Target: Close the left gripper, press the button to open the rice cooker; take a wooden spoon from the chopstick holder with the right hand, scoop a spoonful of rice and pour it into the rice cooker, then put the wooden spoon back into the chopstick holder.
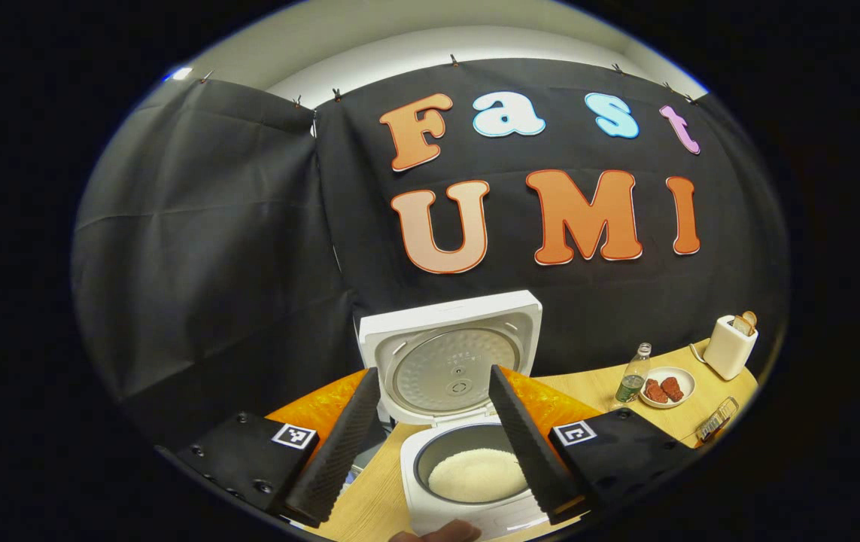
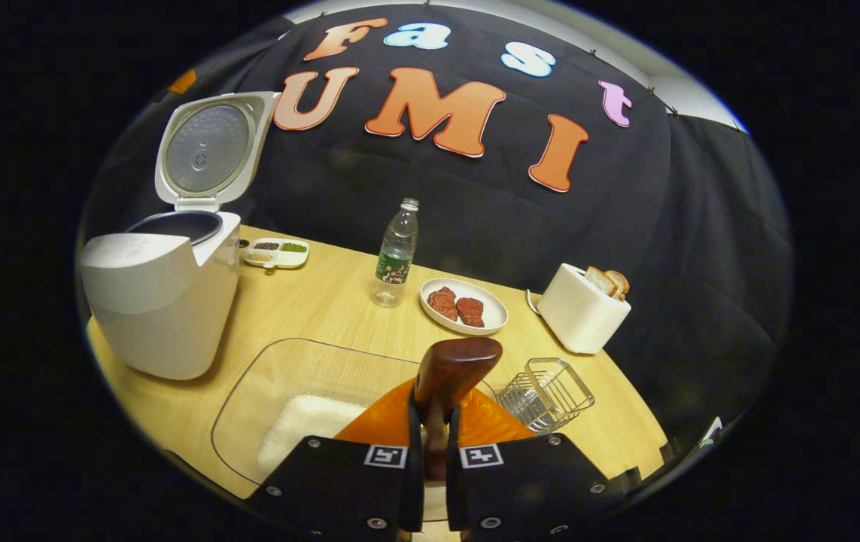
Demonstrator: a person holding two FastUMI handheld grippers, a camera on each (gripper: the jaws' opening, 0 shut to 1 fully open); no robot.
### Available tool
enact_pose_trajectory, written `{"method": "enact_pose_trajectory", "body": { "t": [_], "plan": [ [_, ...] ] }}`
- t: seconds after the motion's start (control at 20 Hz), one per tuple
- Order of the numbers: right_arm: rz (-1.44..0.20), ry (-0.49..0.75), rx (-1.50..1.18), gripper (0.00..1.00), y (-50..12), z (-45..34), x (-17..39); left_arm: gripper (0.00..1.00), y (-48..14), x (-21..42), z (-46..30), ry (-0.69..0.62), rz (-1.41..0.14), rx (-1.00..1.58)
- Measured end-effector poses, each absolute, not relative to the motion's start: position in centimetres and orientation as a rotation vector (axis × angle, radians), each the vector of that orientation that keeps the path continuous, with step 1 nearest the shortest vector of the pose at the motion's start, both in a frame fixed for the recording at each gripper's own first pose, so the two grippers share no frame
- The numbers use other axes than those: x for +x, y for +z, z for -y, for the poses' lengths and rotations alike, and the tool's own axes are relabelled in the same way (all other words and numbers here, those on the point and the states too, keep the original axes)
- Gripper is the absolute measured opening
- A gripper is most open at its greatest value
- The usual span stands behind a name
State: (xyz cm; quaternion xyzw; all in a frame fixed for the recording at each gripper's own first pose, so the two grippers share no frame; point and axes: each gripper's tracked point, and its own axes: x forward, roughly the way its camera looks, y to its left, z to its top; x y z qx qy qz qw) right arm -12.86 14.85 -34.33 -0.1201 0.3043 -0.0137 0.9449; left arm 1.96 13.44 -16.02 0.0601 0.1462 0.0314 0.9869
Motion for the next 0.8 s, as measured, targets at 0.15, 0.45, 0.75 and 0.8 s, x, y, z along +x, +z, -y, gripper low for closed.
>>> {"method": "enact_pose_trajectory", "body": {
  "t": [0.15,0.45,0.75,0.8],
  "plan": [
    [-0.622,-0.024,-0.208,0.11,-34.3,-15.5,-12.8,0.99,-16.4,1.9,-14.0,0.078,-0.308,0.129],
    [-0.684,0.000,0.013,0.11,-33.8,-18.1,-14.1,0.99,-16.8,1.8,-14.5,0.084,-0.321,0.148],
    [-0.785,0.036,0.216,0.12,-33.9,-20.6,-14.6,0.99,-17.2,2.0,-14.2,0.069,-0.324,0.144],
    [-0.804,0.035,0.255,0.11,-34.0,-20.7,-14.5,0.98,-17.2,2.0,-14.3,0.068,-0.324,0.143]
  ]
}}
